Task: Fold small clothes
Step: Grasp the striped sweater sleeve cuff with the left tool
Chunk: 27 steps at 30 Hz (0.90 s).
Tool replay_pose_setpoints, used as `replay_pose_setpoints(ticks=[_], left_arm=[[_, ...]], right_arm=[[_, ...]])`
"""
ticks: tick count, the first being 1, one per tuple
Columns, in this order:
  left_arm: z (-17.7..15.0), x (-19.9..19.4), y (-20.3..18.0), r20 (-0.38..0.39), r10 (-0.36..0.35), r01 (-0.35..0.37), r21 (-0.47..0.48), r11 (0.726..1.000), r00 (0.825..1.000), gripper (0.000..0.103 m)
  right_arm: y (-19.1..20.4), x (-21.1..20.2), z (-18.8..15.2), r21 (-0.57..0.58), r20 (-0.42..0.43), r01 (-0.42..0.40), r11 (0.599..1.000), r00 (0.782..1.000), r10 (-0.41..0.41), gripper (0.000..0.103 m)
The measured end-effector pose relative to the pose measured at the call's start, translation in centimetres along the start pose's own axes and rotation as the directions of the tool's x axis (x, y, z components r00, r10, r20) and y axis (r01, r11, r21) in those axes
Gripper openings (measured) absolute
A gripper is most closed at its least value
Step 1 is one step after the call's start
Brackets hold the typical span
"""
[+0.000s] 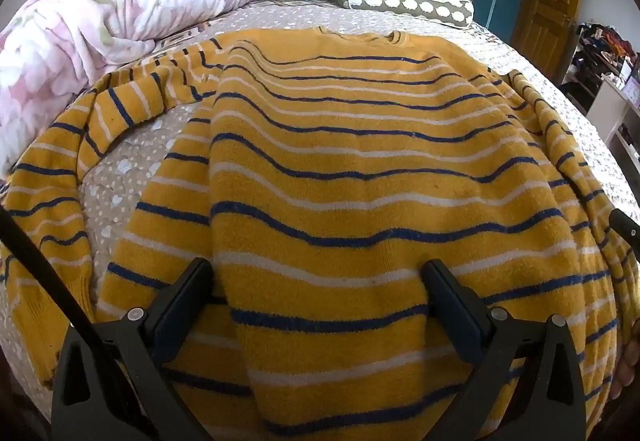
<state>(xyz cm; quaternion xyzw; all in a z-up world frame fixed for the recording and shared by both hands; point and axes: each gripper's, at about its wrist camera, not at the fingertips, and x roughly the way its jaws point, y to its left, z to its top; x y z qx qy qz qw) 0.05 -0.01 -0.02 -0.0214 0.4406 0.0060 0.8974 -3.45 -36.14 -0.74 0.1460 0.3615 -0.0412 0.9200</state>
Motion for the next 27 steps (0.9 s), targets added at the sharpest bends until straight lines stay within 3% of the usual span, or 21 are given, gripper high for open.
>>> replay_pose_setpoints(ticks=[27], left_arm=[[-0.14,-0.15,-0.22,0.017,0.018,-0.018,0.006,1.0,1.0,0.103]], right_arm=[[0.22,0.46,0.19,0.002,-0.013,0.0,1.0,1.0,0.0,0.096]])
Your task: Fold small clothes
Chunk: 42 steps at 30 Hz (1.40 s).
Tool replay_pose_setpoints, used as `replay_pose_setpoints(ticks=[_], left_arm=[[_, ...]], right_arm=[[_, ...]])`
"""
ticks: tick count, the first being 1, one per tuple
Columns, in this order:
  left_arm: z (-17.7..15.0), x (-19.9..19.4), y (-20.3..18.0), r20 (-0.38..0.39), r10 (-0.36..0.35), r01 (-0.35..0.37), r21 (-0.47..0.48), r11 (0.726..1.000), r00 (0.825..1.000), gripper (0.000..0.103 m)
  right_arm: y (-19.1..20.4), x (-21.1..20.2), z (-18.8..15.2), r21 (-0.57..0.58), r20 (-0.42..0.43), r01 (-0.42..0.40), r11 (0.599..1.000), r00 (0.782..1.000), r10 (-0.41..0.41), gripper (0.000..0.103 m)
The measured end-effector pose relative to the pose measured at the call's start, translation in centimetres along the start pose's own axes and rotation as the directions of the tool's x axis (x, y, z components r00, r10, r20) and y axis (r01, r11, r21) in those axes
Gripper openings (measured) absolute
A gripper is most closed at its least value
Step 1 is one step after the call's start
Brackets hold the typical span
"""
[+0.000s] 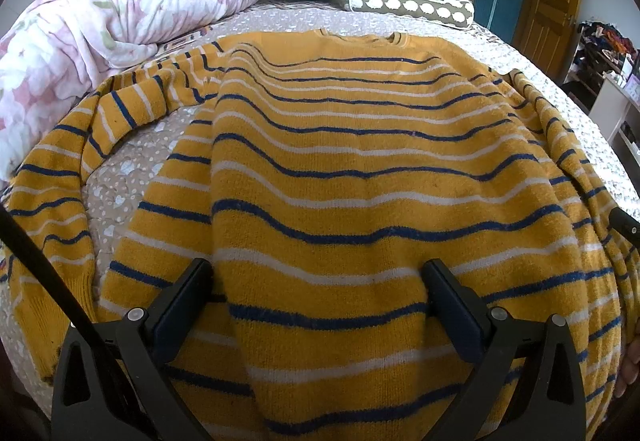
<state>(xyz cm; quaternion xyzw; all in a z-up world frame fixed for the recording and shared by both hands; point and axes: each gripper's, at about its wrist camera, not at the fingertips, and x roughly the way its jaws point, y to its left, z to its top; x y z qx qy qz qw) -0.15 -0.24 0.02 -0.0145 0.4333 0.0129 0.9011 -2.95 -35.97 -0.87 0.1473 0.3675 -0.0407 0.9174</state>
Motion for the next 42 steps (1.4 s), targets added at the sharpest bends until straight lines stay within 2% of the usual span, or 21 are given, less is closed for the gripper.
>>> replay_pose_setpoints(ticks=[6,9,12,14,16,19,21,23,24,25,26,27,28,29,32,33,34,36,38,40,42], left_arm=[[-0.4,-1.6,0.3,0.018,0.004,-0.004,-0.001,1.0,1.0,0.102],[-0.3,-3.9,1.8,0.022,-0.068,0.069,-0.036,0.997,0.997,0.088],[0.5,-6.6,5.0,0.074,-0.102,0.107,-0.063,0.992,0.992,0.086],[1.2,-7.7,7.8,0.109,-0.045,0.054,-0.078,0.995,0.993,0.087],[2.1,-7.7,11.2,0.113,0.045,-0.033,-0.101,0.994,0.993,0.087],[3.1,-6.1,16.1,0.051,0.185,-0.175,-0.152,0.973,0.981,0.088],[3.5,-4.4,18.5,-0.006,0.186,-0.184,-0.173,0.968,0.983,0.088],[3.5,-2.4,19.7,-0.078,0.146,-0.157,-0.168,0.973,0.986,0.088],[3.6,-1.6,19.8,-0.095,0.105,-0.119,-0.152,0.981,0.99,0.084],[3.8,-0.8,19.9,-0.109,0.1,-0.114,-0.132,0.985,0.989,0.056],[4.2,-0.3,20.3,-0.123,0.134,-0.149,-0.121,0.981,0.983,0.034],[4.7,-0.3,20.6,-0.122,0.147,-0.162,-0.131,0.978,0.982,0.028],[5.6,-0.4,21.6,-0.123,0.149,-0.168,-0.162,0.972,0.981,0.014],[6.6,-0.5,22.8,-0.129,0.185,-0.208,-0.193,0.959,0.974,0.011],[9.0,-1.6,26.0,-0.093,0.346,-0.358,-0.224,0.906,0.934,0.011],[9.6,-2.1,26.6,-0.09,0.384,-0.394,-0.236,0.888,0.919,0.012],[10.2,-2.7,27.4,-0.091,0.395,-0.405,-0.252,0.879,0.914,0.015],[10.4,-4.6,28.0,-0.055,0.34,-0.341,-0.281,0.897,0.939,0.022],[10.0,-5.9,27.3,-0.012,0.329,-0.32,-0.268,0.909,0.944,0.038],[8.7,-7.4,25.1,0.024,0.32,-0.308,-0.207,0.928,0.947,0.053],[7.8,-7.9,23.0,0.049,0.304,-0.293,-0.166,0.942,0.951,0.057]], right_arm=[[-0.1,0.5,-0.1,0.006,-0.001,-0.003,1.0,1.0,0.003,0.096],[-0.4,0.3,-0.3,0.015,0.001,-0.005,1.0,1.0,0.005,0.096],[-0.6,0.1,-0.3,0.024,-0.001,-0.008,1.0,1.0,0.008,0.096],[-0.7,0.1,-0.3,0.025,-0.006,-0.005,1.0,1.0,0.005,0.096],[-0.5,0.1,-0.1,0.021,-0.01,0.003,1.0,1.0,-0.002,0.096],[-0.4,0.1,-0.1,0.014,-0.015,0.012,1.0,1.0,-0.012,0.096],[-0.4,0.1,-0.1,0.016,-0.015,0.009,1.0,1.0,-0.009,0.096],[-0.4,0.2,0.0,0.017,-0.016,0.008,1.0,1.0,-0.007,0.096],[-0.4,0.2,0.0,0.017,-0.017,0.008,1.0,1.0,-0.007,0.096],[-0.4,0.2,0.0,0.016,-0.017,0.008,1.0,1.0,-0.008,0.096],[-0.4,0.2,0.0,0.016,-0.018,0.009,1.0,1.0,-0.009,0.096],[-0.4,0.3,0.0,0.014,-0.02,0.011,1.0,1.0,-0.011,0.096],[-0.4,0.2,0.0,0.012,-0.022,0.015,1.0,1.0,-0.015,0.096],[-0.4,0.4,0.1,0.01,-0.025,0.017,1.0,1.0,-0.017,0.096],[-0.4,0.6,0.1,0.001,-0.031,0.027,1.0,0.999,-0.027,0.096],[-0.4,0.7,0.2,-0.001,-0.032,0.029,1.0,0.999,-0.029,0.096],[-0.4,0.7,0.2,-0.003,-0.033,0.031,1.0,0.999,-0.031,0.096],[-0.3,0.8,0.3,-0.004,-0.034,0.033,0.999,0.999,-0.034,0.096],[-0.4,0.8,0.2,-0.005,-0.035,0.034,0.999,0.999,-0.034,0.096],[-0.4,0.8,0.2,-0.008,-0.036,0.036,0.999,0.999,-0.037,0.096],[-0.3,0.9,0.2,-0.011,-0.038,0.04,0.999,0.998,-0.04,0.097]])
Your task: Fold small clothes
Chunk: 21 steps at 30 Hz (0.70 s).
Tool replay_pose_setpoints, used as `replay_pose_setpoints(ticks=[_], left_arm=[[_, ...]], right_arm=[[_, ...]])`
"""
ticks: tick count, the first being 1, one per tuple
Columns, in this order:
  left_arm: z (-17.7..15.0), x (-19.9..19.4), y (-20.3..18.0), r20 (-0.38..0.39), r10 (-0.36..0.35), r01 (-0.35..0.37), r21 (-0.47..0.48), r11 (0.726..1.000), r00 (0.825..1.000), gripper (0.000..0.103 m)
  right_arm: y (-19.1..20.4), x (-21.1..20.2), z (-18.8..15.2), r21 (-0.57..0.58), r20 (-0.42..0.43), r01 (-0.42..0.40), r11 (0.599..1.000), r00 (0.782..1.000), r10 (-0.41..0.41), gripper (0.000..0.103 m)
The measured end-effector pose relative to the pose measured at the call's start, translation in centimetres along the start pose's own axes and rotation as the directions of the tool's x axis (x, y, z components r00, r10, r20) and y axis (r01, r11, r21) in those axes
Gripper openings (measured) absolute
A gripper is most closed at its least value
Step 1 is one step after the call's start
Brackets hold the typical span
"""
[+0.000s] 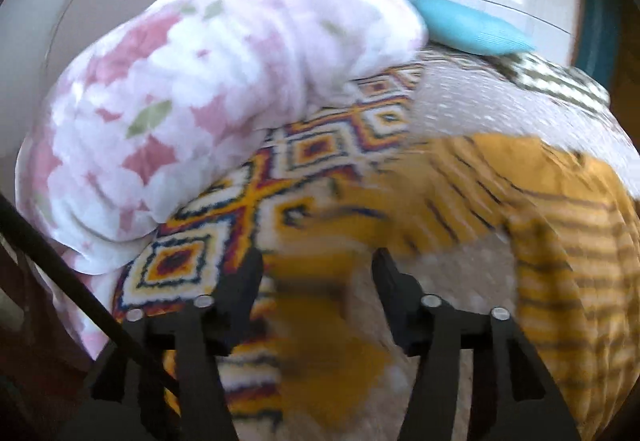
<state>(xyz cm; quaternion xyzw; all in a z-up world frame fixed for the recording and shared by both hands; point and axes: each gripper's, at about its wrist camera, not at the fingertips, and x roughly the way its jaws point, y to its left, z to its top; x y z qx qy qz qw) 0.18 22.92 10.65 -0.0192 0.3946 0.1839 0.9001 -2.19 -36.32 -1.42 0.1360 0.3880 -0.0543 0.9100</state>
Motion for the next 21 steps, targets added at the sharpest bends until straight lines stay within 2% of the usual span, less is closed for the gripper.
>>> replay_pose_setpoints(ticks=[2,5,11,14,21], left_arm=[[-1.5,-1.6,-2.3,0.013,-0.016,0.015,0.061,0.998,1.0,0.063],[-3.1,-3.2,-5.1,0.018,-0.049,0.047,0.109,0.993,0.999,0.067],[-4.9,-3.2,-9.6,-0.005,-0.089,0.088,0.189,0.978,0.996,0.069],[-5.6,-3.5,-11.0,-0.008,-0.086,0.086,0.218,0.972,0.996,0.069],[-6.8,-3.8,-12.5,-0.05,-0.108,0.116,0.218,0.969,0.993,0.071]], right_arm=[[0.0,0.0,0.0,-0.002,-0.001,0.002,1.0,1.0,-0.002,0.097],[0.0,0.0,0.0,-0.001,-0.001,0.002,1.0,1.0,-0.002,0.097],[0.0,0.2,0.1,-0.006,-0.003,0.004,1.0,1.0,-0.004,0.097],[0.0,0.2,0.1,-0.003,-0.002,0.0,1.0,1.0,0.0,0.097],[-0.2,0.0,0.1,0.002,0.001,-0.009,1.0,1.0,0.009,0.097]])
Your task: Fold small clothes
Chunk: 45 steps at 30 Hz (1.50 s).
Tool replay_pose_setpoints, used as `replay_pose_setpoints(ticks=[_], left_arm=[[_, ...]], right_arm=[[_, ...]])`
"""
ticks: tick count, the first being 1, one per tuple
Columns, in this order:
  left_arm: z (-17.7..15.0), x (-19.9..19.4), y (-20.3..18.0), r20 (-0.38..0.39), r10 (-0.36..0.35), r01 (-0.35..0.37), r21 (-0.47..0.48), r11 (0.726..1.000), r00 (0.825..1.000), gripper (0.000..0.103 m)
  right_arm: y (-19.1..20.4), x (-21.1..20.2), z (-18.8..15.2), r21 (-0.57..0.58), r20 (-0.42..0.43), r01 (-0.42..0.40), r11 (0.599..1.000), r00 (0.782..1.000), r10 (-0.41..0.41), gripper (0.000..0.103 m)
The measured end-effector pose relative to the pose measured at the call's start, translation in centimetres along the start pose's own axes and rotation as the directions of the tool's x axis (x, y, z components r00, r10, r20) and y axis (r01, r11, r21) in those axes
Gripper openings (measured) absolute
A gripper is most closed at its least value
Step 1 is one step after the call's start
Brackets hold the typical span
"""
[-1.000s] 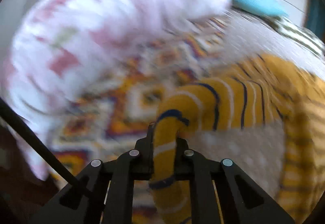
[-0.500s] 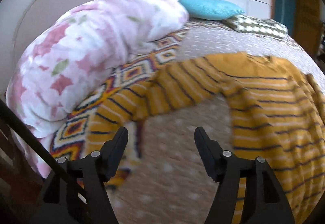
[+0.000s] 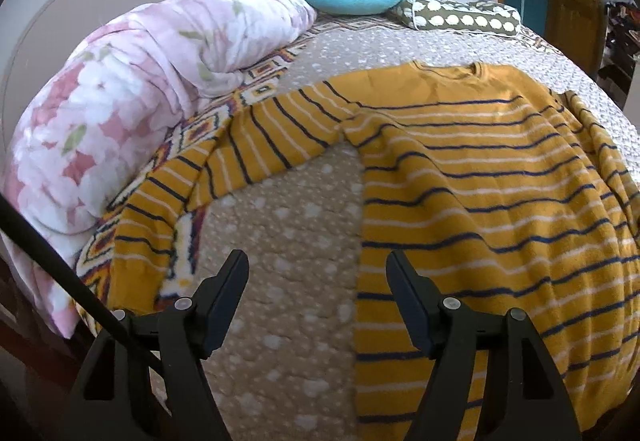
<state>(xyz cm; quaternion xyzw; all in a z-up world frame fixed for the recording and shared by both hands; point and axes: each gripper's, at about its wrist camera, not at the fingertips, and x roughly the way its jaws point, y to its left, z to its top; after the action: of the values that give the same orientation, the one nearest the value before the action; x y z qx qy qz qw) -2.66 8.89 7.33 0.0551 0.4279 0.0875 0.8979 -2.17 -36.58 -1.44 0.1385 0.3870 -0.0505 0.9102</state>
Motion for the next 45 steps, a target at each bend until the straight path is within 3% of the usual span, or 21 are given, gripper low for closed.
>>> replay_pose_setpoints(ticks=[6,12,22,34,45], left_arm=[[-1.1,0.0,-1.2,-0.031,-0.007,0.006,-0.017,1.0,1.0,0.074],[-2.3,-0.2,-2.2,-0.082,-0.058,0.057,-0.019,0.998,0.995,0.074],[-3.2,-2.6,-3.7,-0.058,-0.084,0.085,0.023,0.996,0.995,0.08],[-4.0,-2.0,-7.3,-0.088,-0.075,0.084,0.094,0.992,0.993,0.08],[-4.2,-1.8,-7.5,-0.093,-0.071,0.08,0.095,0.992,0.993,0.08]], right_arm=[[0.0,-0.1,0.0,0.0,0.0,0.0,1.0,1.0,0.0,0.097],[0.1,-0.1,0.0,0.0,0.0,0.001,1.0,1.0,-0.001,0.097],[0.2,-0.4,-0.1,0.002,0.0,0.001,1.0,1.0,-0.001,0.097],[0.6,-0.5,-0.1,0.001,0.0,0.006,1.0,1.0,-0.006,0.097],[0.6,-0.5,0.0,0.001,0.0,0.007,1.0,1.0,-0.007,0.097]])
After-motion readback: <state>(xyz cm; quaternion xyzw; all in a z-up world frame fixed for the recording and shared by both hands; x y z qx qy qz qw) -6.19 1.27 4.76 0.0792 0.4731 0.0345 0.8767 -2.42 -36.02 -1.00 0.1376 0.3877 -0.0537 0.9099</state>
